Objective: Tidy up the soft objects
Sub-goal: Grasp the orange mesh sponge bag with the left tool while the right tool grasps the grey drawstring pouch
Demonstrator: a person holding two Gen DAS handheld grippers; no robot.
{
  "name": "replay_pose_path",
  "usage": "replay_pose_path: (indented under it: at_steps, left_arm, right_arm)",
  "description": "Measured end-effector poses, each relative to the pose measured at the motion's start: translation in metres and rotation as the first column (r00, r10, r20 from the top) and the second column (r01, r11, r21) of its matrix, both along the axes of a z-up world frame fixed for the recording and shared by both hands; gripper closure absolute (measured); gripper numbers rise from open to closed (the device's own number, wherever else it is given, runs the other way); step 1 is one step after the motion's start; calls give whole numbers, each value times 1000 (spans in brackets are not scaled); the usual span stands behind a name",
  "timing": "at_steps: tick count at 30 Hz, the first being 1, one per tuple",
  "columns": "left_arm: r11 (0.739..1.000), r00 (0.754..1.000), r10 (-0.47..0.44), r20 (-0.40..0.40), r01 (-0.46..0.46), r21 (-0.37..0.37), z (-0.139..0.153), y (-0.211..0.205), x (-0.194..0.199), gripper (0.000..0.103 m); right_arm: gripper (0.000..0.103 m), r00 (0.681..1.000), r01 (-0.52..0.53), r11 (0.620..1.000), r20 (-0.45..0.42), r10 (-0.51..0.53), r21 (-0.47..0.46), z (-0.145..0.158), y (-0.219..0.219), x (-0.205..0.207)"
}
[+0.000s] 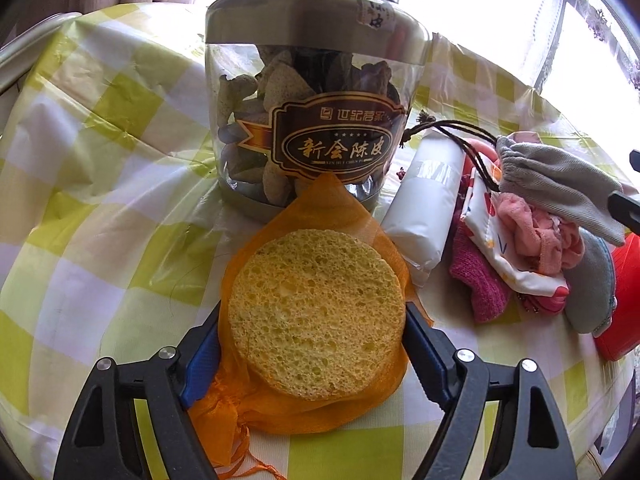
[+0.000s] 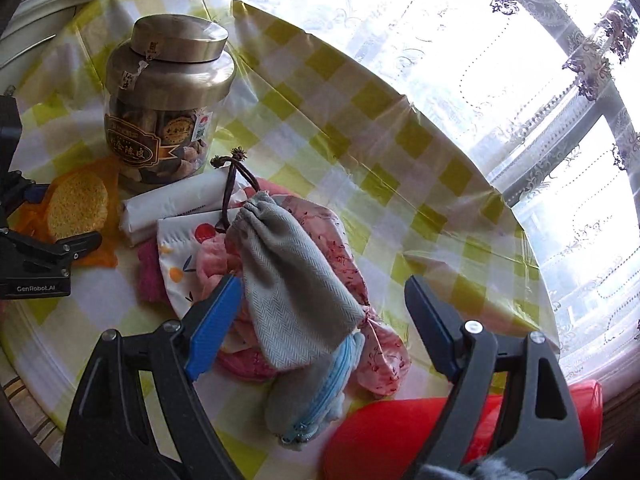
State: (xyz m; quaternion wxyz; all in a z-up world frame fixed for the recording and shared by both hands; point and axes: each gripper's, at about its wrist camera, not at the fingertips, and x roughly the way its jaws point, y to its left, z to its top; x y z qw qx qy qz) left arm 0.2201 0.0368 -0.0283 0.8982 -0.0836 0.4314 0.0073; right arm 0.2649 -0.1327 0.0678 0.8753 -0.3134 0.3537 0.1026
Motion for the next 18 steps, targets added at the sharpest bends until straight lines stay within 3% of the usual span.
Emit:
replay_pose_path:
  at_steps: [5, 7, 9, 10, 12, 15, 18]
  left_arm:
    - [999, 998, 30, 58, -27, -37, 10, 13, -14, 21]
    - [998, 996, 40, 78, -37, -45, 14, 18, -19, 21]
    - [998, 995, 46, 90, -41, -51, 16, 20, -23, 21]
    - [998, 995, 47, 93, -42, -54, 17, 21, -24, 21]
    - [997, 995, 45, 94, -39, -59, 17, 21, -25, 21]
    - [998, 994, 42, 99, -36, -57, 18, 20, -27, 21]
    - [997, 992, 47, 115, -41, -59, 21, 21, -28, 21]
  right_arm:
    - [18, 999, 7, 1000, -52, -7, -1, -14, 4, 25]
    - [24, 998, 18, 1000, -68, -17, 13, -17, 2, 30]
    - [46, 995, 30, 999, -93, -27, 28, -21, 1, 34]
    - [51, 994, 36, 999, -105, -32, 37, -22, 0, 34]
    - [75, 991, 48, 997, -125, -40, 56, -25, -3, 35]
    - [86, 994, 54, 994, -95, -45, 99, -19, -8, 26]
    - [89, 996, 56, 988, -76, -46, 143, -10, -13, 15]
